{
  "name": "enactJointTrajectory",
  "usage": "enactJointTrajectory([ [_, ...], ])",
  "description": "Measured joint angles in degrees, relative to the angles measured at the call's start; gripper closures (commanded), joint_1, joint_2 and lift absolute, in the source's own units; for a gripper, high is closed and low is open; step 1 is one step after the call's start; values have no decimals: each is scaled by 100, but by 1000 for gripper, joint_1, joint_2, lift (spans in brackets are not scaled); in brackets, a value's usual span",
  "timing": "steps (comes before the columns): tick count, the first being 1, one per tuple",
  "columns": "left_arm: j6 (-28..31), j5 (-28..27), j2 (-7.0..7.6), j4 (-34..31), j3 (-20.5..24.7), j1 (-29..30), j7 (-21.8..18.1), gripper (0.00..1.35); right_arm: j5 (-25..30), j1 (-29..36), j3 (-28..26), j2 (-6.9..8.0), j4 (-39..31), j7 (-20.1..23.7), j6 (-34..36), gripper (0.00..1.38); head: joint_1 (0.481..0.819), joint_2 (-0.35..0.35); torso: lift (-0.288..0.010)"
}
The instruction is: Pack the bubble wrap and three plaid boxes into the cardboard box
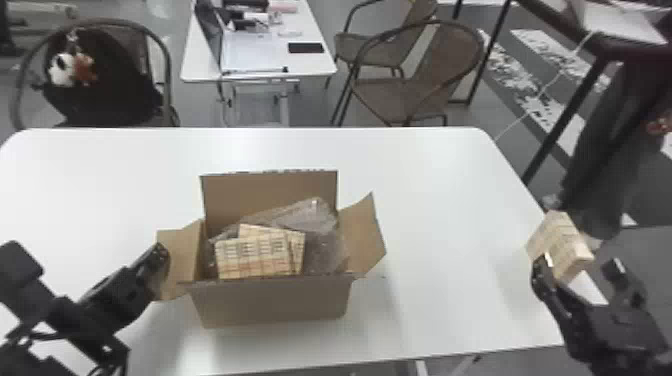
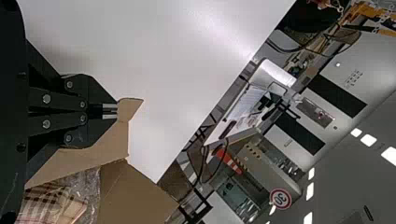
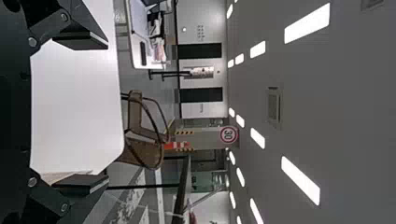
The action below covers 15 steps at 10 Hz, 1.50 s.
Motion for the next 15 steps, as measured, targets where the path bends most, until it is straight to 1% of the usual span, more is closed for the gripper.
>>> enactJointTrajectory([
  [2,0,11,0,0,10,6,-9,1222,-199,35,-328,2,702,7,-170,269,695,-187,-148],
  [4,13,23,0,0,11,5,-16,1220,-323,-268,-593,2,1256,14,-203,269,695,-236,-148],
  [5,17,26,0,0,7,2,-18,1222,-380,-466,-641,-44,1532,37,-176,269,695,-246,-148],
  [7,31,25,0,0,10,7,-21,1222,-480,-989,-619,-375,2110,289,57,269,695,-246,-148],
  [8,34,20,0,0,10,5,-27,1222,-443,-1264,-582,-481,2340,394,136,269,695,-240,-148],
  [9,35,19,0,0,10,2,-34,1222,-372,-1528,-570,-540,2529,573,231,269,695,-229,-148],
  [11,35,7,0,0,23,6,-65,1222,-131,-1880,-569,-601,2740,621,334,300,695,-224,-148],
  [12,50,-16,0,0,38,12,-84,1220,-39,-2022,-582,-616,2880,612,340,590,695,-223,-148],
  [13,71,-33,0,2,45,8,-97,1220,4,-2138,-597,-658,3022,611,340,1013,695,-226,-148],
  [14,83,-41,0,7,46,2,-104,1222,-14,-2177,-602,-719,3096,597,340,1168,695,-232,-148],
  [15,87,-44,0,9,52,1,-115,1222,-68,-2134,-618,-752,3100,553,340,1260,695,-240,-148],
])
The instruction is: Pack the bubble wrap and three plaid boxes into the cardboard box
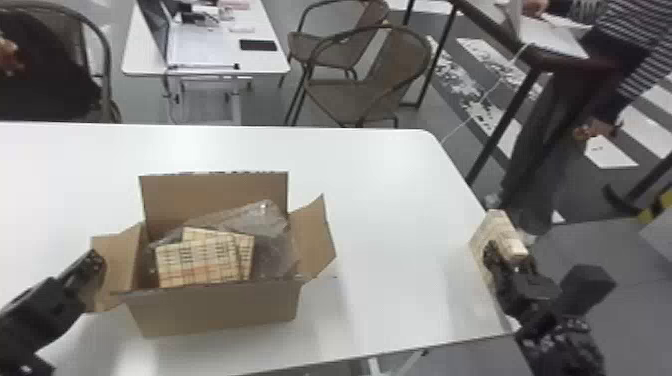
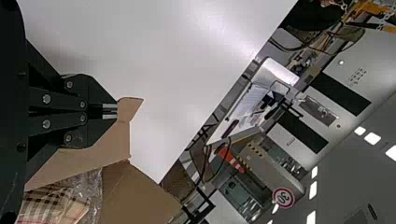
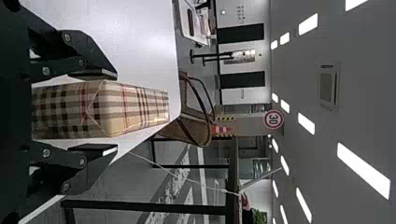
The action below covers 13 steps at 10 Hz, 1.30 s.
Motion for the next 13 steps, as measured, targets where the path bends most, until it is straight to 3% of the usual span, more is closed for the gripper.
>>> enactJointTrajectory([
  [5,34,-51,0,0,44,4,-53,1220,-161,246,-18,-2,-278,-193,-40,1286,695,-250,-148],
  [6,35,-63,0,0,43,3,-53,1220,-234,293,90,-2,-631,-193,40,1286,695,-229,-148],
  [8,33,-138,0,0,46,0,-59,1222,-247,172,525,-44,-2245,-189,1096,1286,695,-158,-148],
  [10,5,-225,0,-4,14,-31,-56,1222,-311,-431,995,-272,-3782,-295,2682,1286,695,-60,-148],
  [11,-10,-284,0,-4,-21,-62,-49,1222,-444,-790,1385,-366,-4282,-523,3304,1286,664,-6,-148],
  [13,40,-374,0,-4,-77,-148,-44,1222,-1313,-1549,2101,-547,-4410,-482,4124,1286,635,77,-148],
])
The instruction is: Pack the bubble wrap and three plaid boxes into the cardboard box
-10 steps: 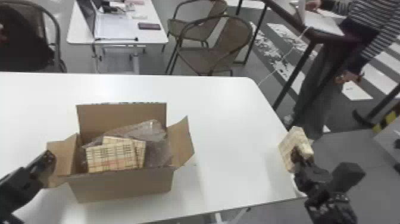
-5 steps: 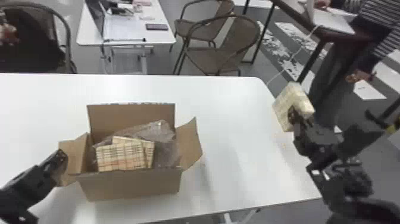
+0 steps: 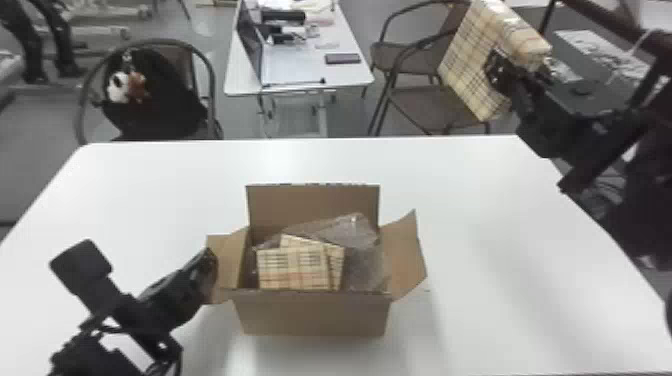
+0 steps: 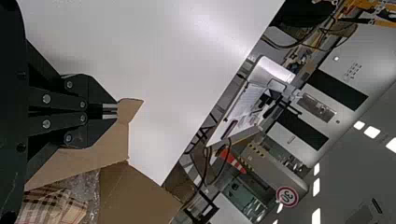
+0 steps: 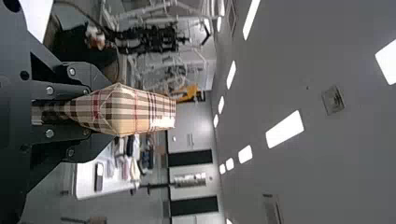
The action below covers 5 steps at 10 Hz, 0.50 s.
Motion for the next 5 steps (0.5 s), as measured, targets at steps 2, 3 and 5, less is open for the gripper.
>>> enactJointTrajectory([
  [2,53,-20,0,1,-41,-61,16,1222,-1231,-742,425,-117,746,784,742,1286,638,165,-148],
  [3,63,-20,0,6,-60,-79,25,1222,-1984,-1049,621,-116,1373,1188,1117,1286,654,204,-148],
  [5,71,-20,0,13,-63,-83,26,1220,-3270,-1349,801,-109,2169,1202,2080,1286,682,240,-148],
])
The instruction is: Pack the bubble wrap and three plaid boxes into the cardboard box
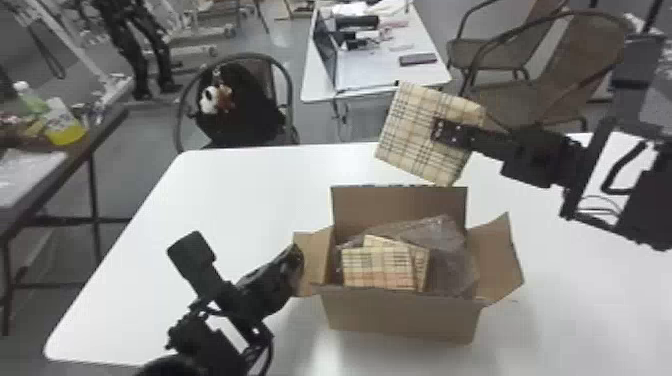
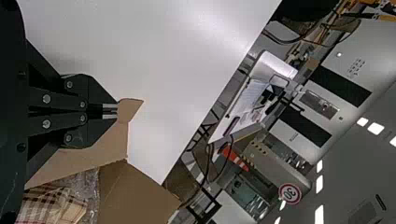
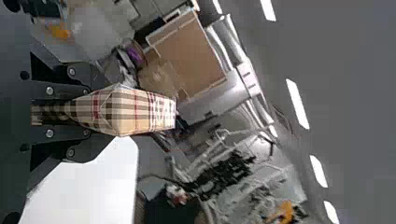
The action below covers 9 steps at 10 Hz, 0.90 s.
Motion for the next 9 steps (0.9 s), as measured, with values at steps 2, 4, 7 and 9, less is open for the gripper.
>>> enactJointTrajectory([
  [2,4,-8,0,1,-1,2,0,1220,-1753,-102,116,-70,649,-616,891,1286,695,280,-148],
  [4,4,-20,0,13,-11,-6,0,1222,-3068,-167,125,-332,1096,-1303,1508,1286,695,282,-148],
  [7,4,-9,0,34,-26,-21,0,1222,-3088,-252,116,-501,1676,-1311,1909,1286,695,257,-148],
  [9,4,0,0,36,-28,-17,0,1220,-2970,-173,18,-538,1814,-1576,1961,1119,695,242,-148],
])
